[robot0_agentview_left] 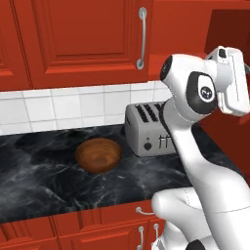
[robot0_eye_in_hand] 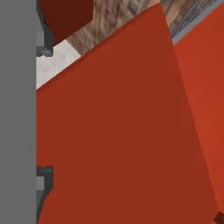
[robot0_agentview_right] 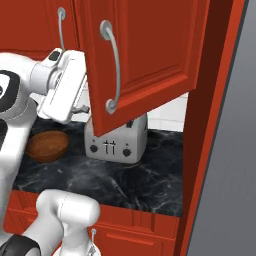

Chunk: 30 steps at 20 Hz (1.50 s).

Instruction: Open the cabinet and setup a tea strainer by placing it in the bowl upright.

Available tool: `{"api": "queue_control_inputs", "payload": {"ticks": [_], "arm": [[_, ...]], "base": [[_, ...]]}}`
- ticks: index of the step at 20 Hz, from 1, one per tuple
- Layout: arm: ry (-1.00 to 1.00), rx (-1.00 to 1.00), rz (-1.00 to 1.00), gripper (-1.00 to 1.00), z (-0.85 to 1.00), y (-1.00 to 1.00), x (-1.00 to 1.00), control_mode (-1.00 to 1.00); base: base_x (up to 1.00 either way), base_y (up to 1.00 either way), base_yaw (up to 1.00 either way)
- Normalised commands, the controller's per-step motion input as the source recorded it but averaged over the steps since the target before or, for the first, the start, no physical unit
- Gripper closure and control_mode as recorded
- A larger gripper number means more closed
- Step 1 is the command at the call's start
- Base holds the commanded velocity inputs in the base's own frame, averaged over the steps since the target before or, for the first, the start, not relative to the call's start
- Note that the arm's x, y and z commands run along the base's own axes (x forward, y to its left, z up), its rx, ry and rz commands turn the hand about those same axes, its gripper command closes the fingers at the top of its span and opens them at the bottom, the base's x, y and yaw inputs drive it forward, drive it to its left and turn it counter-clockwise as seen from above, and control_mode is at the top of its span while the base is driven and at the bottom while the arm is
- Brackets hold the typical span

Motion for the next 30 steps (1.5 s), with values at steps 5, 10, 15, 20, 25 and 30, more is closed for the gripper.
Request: {"api": "queue_control_inputs", "payload": {"ticks": [5, 10, 15, 20, 25, 30], "arm": [[0.14, -0.01, -0.19, -1.00, 0.00, -0.72, -0.60, -1.00], [0.08, 0.00, -0.19, -1.00, 0.00, -0.93, -0.60, -1.00], [0.00, 0.02, -0.08, -1.00, -0.02, -0.74, -0.05, -1.00], [0.00, 0.00, 0.00, -1.00, 0.00, -0.13, 0.00, -1.00], [0.00, 0.00, 0.00, -1.00, -0.02, 0.67, 0.15, -1.00], [-0.12, -0.02, -0.07, -1.00, -0.06, 1.00, 0.28, -1.00]], "base": [[0.00, 0.00, 0.00], [0.00, 0.00, 0.00], [0.00, 0.00, 0.00], [0.00, 0.00, 0.00], [0.00, 0.00, 0.00], [0.00, 0.00, 0.00]]}}
